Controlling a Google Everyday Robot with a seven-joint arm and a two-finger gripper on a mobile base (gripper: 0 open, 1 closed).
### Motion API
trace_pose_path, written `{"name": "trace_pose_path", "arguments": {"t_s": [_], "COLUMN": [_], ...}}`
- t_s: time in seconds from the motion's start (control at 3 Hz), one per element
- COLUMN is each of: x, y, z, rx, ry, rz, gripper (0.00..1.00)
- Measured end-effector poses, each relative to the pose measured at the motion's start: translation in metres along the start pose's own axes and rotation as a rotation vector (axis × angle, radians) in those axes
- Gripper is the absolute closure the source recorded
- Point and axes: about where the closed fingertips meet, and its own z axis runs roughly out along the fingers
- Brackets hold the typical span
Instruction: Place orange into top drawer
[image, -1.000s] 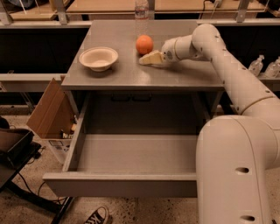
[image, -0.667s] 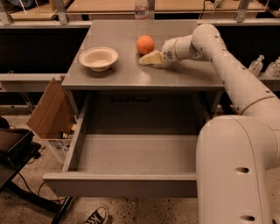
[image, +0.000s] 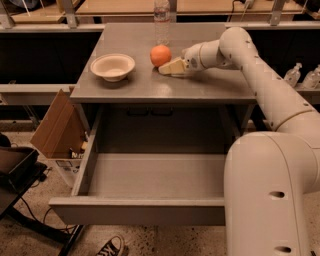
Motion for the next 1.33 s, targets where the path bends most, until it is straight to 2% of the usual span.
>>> {"name": "trace_pose_path", "arguments": {"t_s": [0.33,0.67,1.0,1.33], "x": [0.000,-0.065,-0.118,-0.126], "y": [0.000,-0.012,-0.013,-0.015], "z": [0.000,-0.057,-0.098,-0.102], "rx": [0.000,0.019,0.024,0.030], "ry": [0.000,-0.071,-0.119,-0.132], "rz": [0.000,-0.041,-0.071,-0.082], "gripper": [0.00,0.01,0.24,0.22]}}
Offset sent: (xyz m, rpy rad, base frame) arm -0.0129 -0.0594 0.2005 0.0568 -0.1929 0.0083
